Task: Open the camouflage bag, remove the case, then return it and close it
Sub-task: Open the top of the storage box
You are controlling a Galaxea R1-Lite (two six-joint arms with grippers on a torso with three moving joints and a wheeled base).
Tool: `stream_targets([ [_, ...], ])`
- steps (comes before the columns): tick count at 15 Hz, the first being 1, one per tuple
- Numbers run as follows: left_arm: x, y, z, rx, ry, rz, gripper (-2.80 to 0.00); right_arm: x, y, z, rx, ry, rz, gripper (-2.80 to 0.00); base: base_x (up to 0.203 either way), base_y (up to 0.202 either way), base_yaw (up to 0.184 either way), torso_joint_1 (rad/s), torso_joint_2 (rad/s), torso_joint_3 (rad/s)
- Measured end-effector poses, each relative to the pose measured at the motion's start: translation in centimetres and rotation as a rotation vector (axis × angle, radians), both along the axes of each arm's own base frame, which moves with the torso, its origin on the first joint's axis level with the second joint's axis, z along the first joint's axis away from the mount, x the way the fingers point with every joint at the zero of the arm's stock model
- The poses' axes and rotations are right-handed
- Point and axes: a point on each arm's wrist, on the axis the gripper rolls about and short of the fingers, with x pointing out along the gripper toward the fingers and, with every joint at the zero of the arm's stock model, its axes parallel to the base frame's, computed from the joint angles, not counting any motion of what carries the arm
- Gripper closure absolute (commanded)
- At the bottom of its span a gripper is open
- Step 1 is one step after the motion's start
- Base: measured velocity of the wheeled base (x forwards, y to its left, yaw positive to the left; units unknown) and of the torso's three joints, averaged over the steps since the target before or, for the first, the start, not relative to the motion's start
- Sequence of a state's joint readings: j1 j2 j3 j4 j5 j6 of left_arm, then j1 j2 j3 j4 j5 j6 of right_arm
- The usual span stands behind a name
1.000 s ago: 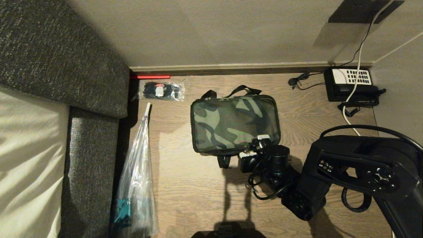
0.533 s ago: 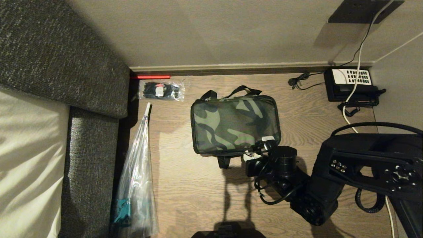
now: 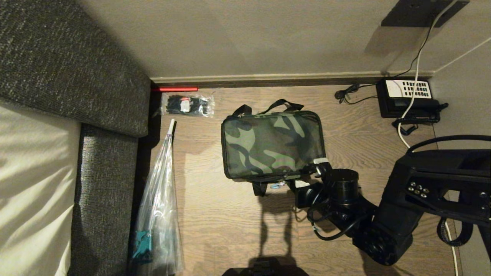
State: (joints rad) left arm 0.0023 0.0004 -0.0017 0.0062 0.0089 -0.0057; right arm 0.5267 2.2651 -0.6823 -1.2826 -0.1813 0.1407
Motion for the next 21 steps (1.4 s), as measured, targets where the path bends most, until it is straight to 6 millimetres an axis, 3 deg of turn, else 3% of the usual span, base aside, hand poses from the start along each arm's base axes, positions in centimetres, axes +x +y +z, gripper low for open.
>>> stream_targets([
  [4,0.0,0.0,0.0,0.000,0.000,0.000,0.00,0.0,-0.3,0.2,0.000,0.002,-0.008,0.00,0.000,0.000,0.000,0.000,0.00,0.000],
  [5,0.0,0.0,0.0,0.000,0.000,0.000,0.00,0.1,-0.1,0.2,-0.004,0.006,-0.004,-2.80,0.000,0.000,0.000,0.000,0.00,0.000],
  [13,0.0,0.0,0.0,0.000,0.000,0.000,0.00,0.9,2.5,-0.6,0.029,0.000,0.083,-2.80,0.000,0.000,0.000,0.000,0.00,0.000],
  [21,0.0,0.0,0.0,0.000,0.000,0.000,0.00,2.1,3.4,-1.6,0.058,-0.056,0.085,-2.80,0.000,0.000,0.000,0.000,0.00,0.000],
])
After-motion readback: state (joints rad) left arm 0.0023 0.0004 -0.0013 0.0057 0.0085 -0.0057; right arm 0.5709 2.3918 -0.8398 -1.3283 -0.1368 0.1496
